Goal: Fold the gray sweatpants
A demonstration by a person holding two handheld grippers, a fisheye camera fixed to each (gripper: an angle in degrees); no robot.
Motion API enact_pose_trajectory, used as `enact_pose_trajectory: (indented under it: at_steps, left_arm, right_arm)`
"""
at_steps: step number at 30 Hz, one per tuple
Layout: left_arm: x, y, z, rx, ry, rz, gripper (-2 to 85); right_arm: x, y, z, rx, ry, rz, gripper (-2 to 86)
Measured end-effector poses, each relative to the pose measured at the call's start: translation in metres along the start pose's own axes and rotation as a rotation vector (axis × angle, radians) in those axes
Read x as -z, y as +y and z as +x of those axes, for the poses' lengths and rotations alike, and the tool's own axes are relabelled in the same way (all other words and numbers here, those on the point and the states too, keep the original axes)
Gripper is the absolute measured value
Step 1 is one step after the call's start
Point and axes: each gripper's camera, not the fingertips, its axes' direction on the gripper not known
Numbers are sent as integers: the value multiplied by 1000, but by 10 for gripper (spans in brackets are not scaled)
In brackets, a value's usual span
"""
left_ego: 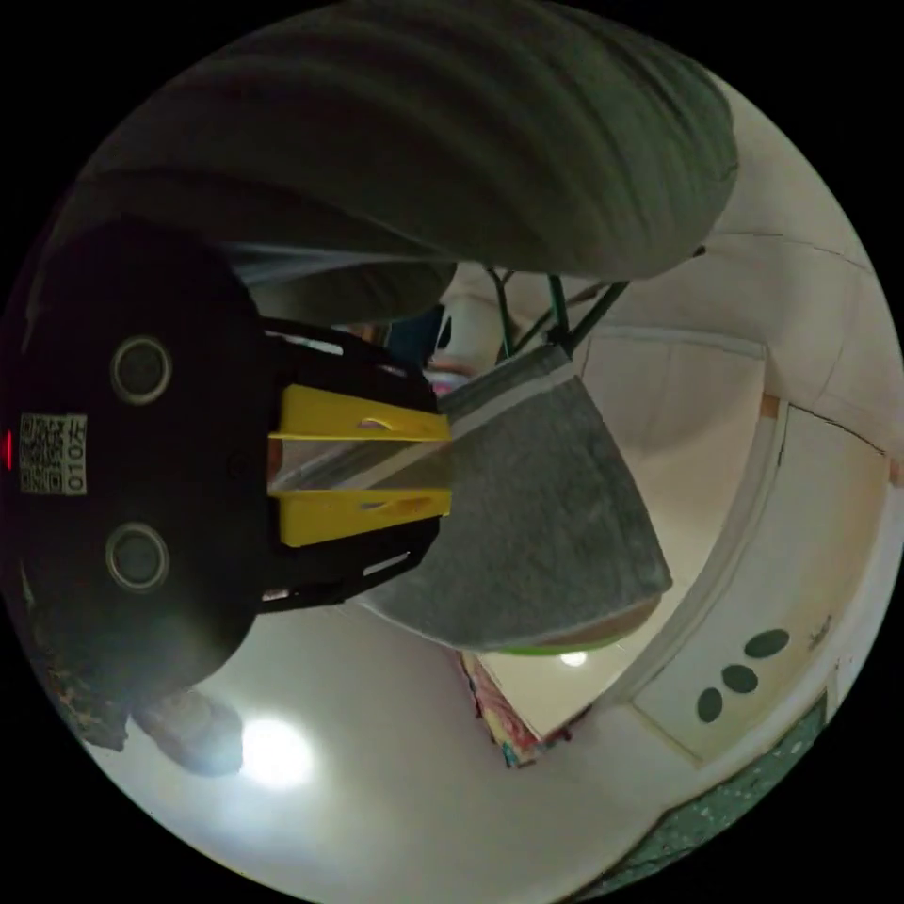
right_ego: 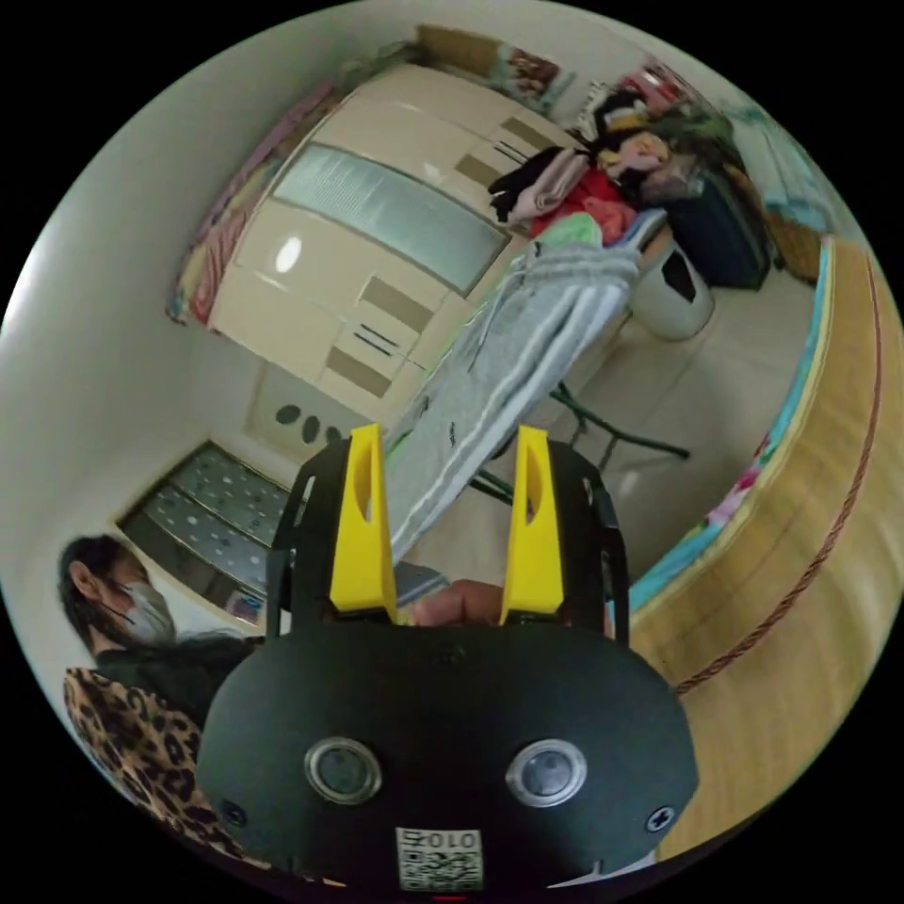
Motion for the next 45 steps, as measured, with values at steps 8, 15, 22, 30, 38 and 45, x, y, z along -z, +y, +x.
enact_pose_trajectory:
  at_steps: [8, 15, 22, 30, 38, 45]
  left_arm:
    - [7, -47, 16, 108, -60, 134, 190]
    - [-7, -65, 33, 154, -125, 104, 192]
    - [-25, -70, 64, 78, -21, 92, 96]
    - [20, -29, 166, -177, 195, 144, 26]
    - [-18, 12, 250, -406, 306, 46, 71]
    - [-45, 41, 266, -431, 288, 48, 75]
  right_arm:
    - [-7, 29, 119, -248, -207, 4, 232]
    - [2, 42, 153, -241, -284, -1, 245]
    - [14, 54, 156, -193, -343, 16, 233]
    - [61, 84, 167, -185, -350, 121, 170]
    - [85, 108, 160, -148, -271, 96, 127]
    - [100, 132, 156, -84, -202, 82, 34]
